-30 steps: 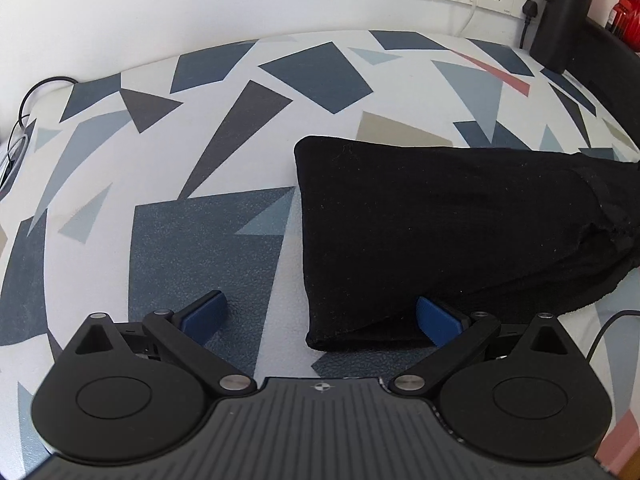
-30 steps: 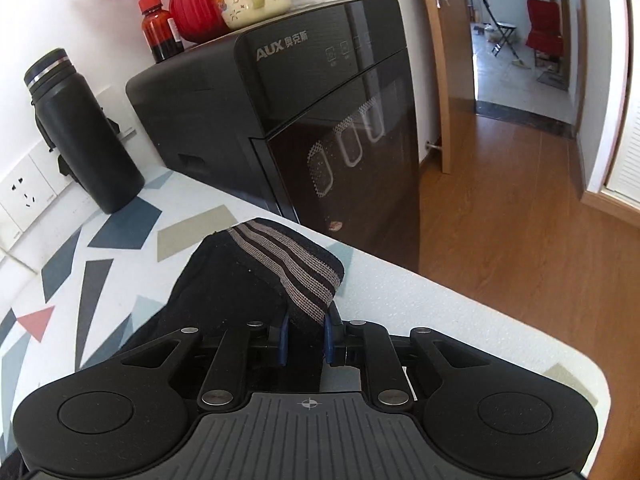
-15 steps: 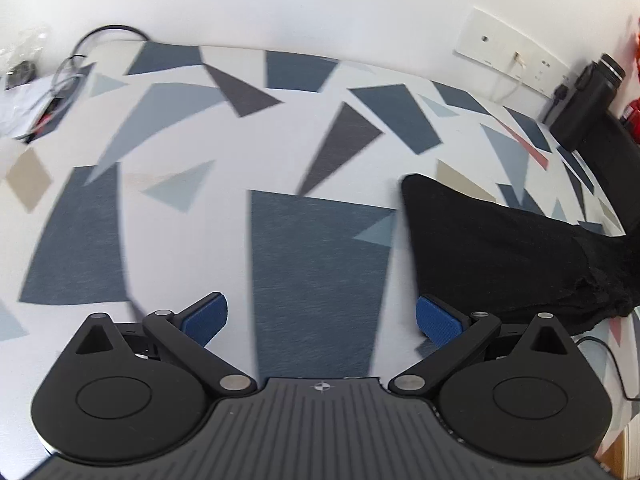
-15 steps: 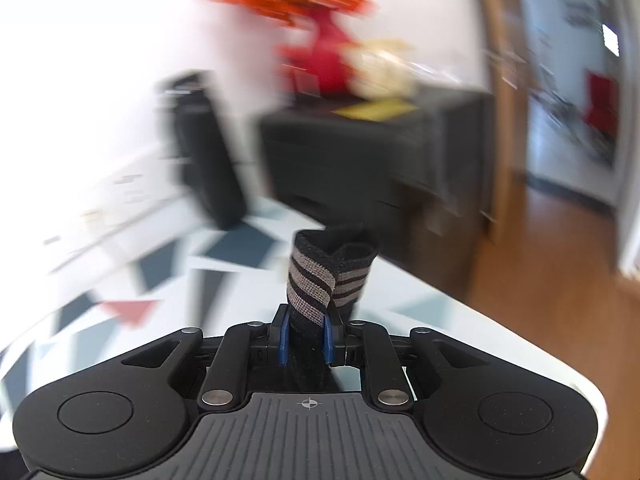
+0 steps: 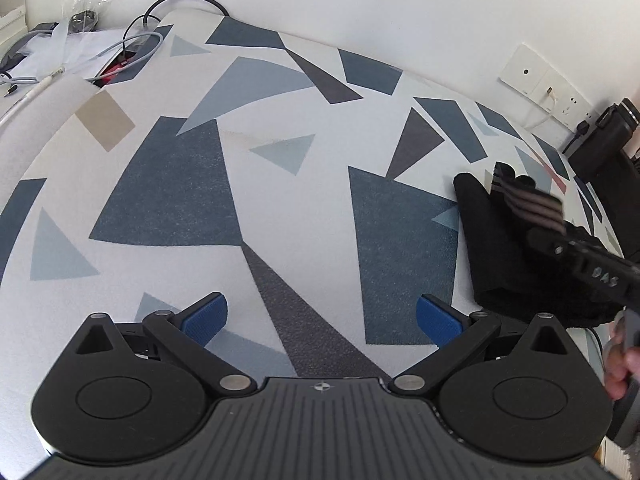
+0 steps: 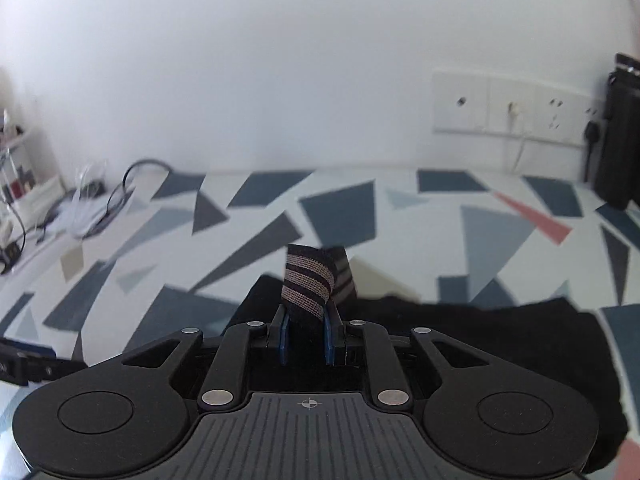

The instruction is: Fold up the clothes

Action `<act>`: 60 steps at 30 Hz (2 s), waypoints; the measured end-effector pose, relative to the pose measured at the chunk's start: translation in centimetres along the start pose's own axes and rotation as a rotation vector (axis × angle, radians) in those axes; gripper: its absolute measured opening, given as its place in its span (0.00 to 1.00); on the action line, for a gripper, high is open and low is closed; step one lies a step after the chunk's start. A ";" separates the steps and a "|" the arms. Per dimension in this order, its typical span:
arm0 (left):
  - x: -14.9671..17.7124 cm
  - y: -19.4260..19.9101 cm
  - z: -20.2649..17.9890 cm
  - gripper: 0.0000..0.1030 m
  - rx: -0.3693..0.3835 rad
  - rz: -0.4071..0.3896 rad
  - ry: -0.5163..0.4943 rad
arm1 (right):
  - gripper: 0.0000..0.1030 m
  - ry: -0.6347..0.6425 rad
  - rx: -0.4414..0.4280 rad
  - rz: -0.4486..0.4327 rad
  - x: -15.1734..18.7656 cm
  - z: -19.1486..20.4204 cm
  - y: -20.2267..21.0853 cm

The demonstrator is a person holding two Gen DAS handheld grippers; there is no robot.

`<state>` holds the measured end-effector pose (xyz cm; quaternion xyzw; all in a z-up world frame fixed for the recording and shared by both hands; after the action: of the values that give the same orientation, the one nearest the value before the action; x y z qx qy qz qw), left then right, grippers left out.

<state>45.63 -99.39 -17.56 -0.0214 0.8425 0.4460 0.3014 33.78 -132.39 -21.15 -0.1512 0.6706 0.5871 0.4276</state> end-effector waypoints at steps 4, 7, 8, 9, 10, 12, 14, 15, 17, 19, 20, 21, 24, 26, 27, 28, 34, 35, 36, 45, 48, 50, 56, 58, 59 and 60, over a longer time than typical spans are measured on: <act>-0.1 -0.1 -0.2 1.00 0.023 0.002 -0.015 | 0.40 0.027 -0.025 0.064 1.8 1.6 -0.3; -0.9 -0.8 -1.0 1.00 0.052 0.005 -0.023 | 0.87 -0.025 -0.048 0.042 1.3 1.1 2.0; -1.2 -1.1 -1.4 1.00 0.064 0.004 -0.027 | 0.89 -0.050 -0.048 0.020 0.9 0.5 3.1; -1.6 -1.4 -2.0 1.00 0.076 0.003 -0.035 | 0.92 -0.079 -0.036 -0.003 0.2 -0.7 4.0; -2.0 -1.8 -2.6 1.00 0.087 0.003 -0.047 | 0.92 -0.110 -0.015 -0.027 -0.5 -2.3 4.9; -2.8 -2.7 -4.2 1.00 0.114 0.007 -0.075 | 0.93 -0.180 0.058 -0.050 -1.3 -6.0 5.9; -3.5 -3.6 -6.0 1.00 0.144 0.015 -0.106 | 0.93 -0.252 0.138 -0.037 -1.0 -9.7 6.1; -3.8 -4.1 -7.0 1.00 0.160 0.018 -0.122 | 0.93 -0.289 0.166 -0.025 -0.4 -11.4 6.1; -4.3 -5.3 -8.9 1.00 0.194 0.035 -0.149 | 0.92 -0.363 0.223 -0.001 0.7 -14.6 5.9; -4.5 -7.0 -10.8 1.00 0.206 0.067 -0.174 | 0.91 -0.427 0.269 0.021 1.8 -17.4 5.7; -4.5 -7.8 -11.5 1.00 0.204 0.079 -0.185 | 0.91 -0.446 0.278 0.030 2.3 -18.3 5.4; -4.6 -8.6 -12.2 1.00 0.202 0.091 -0.195 | 0.91 -0.459 0.284 0.039 2.8 -18.9 5.0; -4.7 -10.8 -13.0 1.00 0.165 0.117 -0.190 | 0.90 -0.464 0.286 0.082 4.0 -19.5 3.2; -4.8 -11.9 -13.5 1.00 0.139 0.119 -0.205 | 0.90 -0.449 0.269 0.100 4.3 -19.1 2.0; -4.8 -12.2 -13.7 1.00 0.125 0.112 -0.221 | 0.90 -0.434 0.259 0.107 4.4 -18.8 1.5; -4.8 -12.4 -14.0 1.00 0.100 0.115 -0.247 | 0.90 -0.413 0.253 0.112 4.3 -18.4 1.2; -3.9 -13.2 -14.8 1.00 0.001 0.102 -0.352 | 0.99 -0.261 0.248 0.139 4.3 -16.7 -0.6; -3.8 -13.2 -14.8 1.00 -0.006 0.092 -0.353 | 0.99 -0.235 0.250 0.137 4.2 -16.5 -0.7; -3.8 -13.2 -14.8 1.00 -0.009 0.087 -0.350 | 0.99 -0.221 0.250 0.134 4.2 -16.4 -0.8; -3.2 -12.8 -14.9 1.00 -0.052 0.043 -0.301 | 0.99 -0.197 0.225 0.133 4.1 -16.5 -1.0; -3.2 -12.8 -15.1 0.99 -0.057 0.058 -0.299 | 0.99 -0.117 0.199 0.149 3.9 -16.0 -1.3; -3.1 -12.5 -15.5 0.87 -0.034 0.057 -0.309 | 0.80 -0.051 0.135 0.138 3.6 -15.2 -1.3; -2.2 -10.7 -16.0 0.27 0.014 0.014 -0.185 | 0.24 0.082 0.015 0.074 2.5 -12.4 -0.5; -1.9 -9.5 -15.1 0.26 0.003 -0.012 -0.133 | 0.22 0.065 -0.027 0.076 2.1 -12.1 -0.4; -1.7 -8.4 -14.6 0.25 -0.004 -0.034 -0.123 | 0.21 0.042 -0.061 0.078 1.7 -11.9 -0.3; -1.5 -7.3 -14.2 0.24 -0.011 -0.057 -0.119 | 0.21 0.019 -0.094 0.079 1.4 -11.7 -0.2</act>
<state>42.17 -115.01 -16.16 -0.0207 0.8195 0.4425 0.3635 28.47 -142.73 -22.96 -0.1500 0.6519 0.6329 0.3899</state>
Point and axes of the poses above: each gripper's, at about its wrist camera, not at the fingertips, and y roughly against the way its jaws point, z to its left, x to its underside, the point moved 8 cm from there along -y, roughly the way its jaws point, and after that the axes turned 10 degrees about x, right-handed, at the moved point
